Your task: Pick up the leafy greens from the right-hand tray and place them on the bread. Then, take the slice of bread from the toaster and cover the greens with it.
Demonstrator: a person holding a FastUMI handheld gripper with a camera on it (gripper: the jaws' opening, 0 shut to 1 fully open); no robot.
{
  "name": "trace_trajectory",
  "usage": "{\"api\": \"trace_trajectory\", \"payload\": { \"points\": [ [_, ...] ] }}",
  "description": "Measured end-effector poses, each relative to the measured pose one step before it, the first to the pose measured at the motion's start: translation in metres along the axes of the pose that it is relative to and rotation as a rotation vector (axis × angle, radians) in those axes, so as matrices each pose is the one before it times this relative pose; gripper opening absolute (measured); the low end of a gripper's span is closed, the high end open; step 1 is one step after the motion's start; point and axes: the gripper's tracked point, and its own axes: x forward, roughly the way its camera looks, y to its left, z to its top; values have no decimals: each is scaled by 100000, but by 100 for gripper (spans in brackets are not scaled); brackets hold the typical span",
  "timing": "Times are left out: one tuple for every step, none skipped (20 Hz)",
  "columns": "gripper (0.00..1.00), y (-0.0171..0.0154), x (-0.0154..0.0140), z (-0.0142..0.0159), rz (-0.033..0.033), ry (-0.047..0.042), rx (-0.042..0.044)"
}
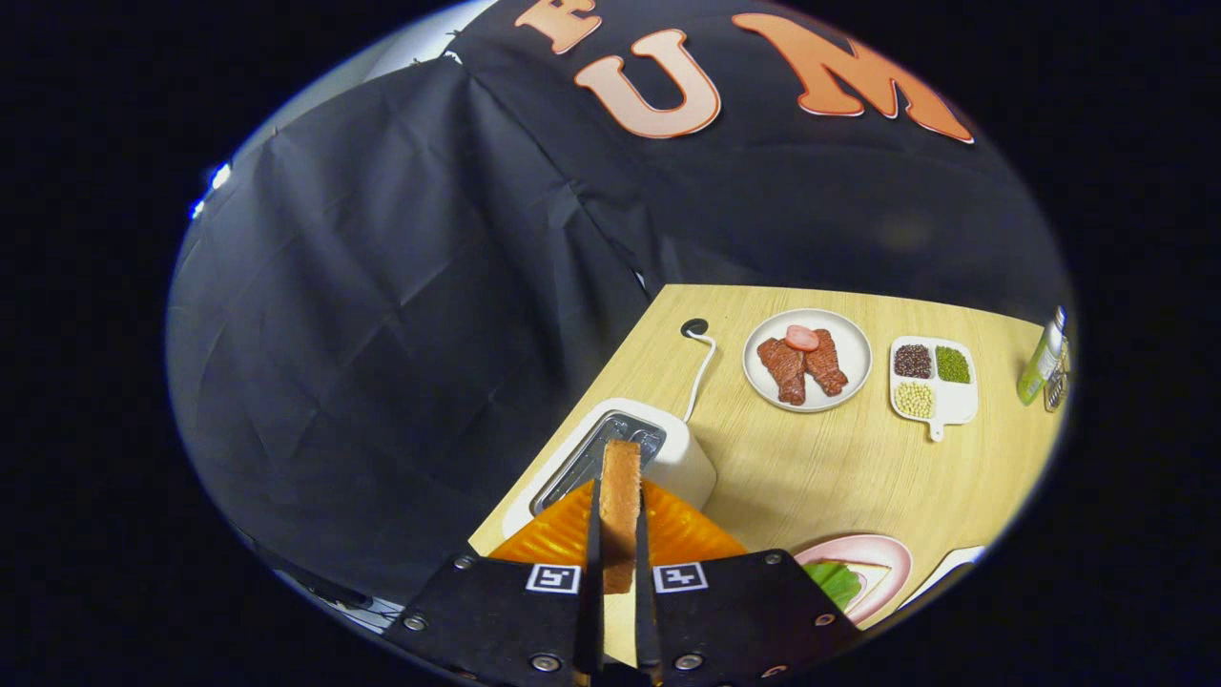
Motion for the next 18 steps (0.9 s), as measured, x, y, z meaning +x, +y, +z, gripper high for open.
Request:
{"api": "trace_trajectory", "payload": {
  "points": [
    [14, -665, -290, -465, 1219, 134, 2719],
    [14, -681, -55, -536, 1084, 758, 2617],
    [14, -864, -395, -222, 4, -13, 2040],
    [14, -1125, -303, -3, -1027, -485, 1058],
    [14, -887, -453, -84, -655, -842, 1290],
    [14, -696, -404, -87, 179, -499, 1581],
    [13, -662, -438, -147, 399, -689, 1643],
    [13, -900, -105, -354, -9, -279, 861],
    [14, -881, -306, -354, -212, -315, 858],
    [14, -657, -500, -353, -256, 246, 645],
    [14, -517, -315, -416, 61, 93, 776],
    [14, -524, -260, -497, 432, 519, 623],
    [14, -551, -205, -356, 189, 86, 490],
    [14, -519, -204, -535, 197, 211, 63],
    [13, -1098, 183, -571, 34, -85, 114],
    [14, -313, -333, -413, -9, 176, -220],
    [14, -462, -50, -336, -107, -70, 207],
    [14, -367, -134, -666, -143, 451, -394]
  ]
}}
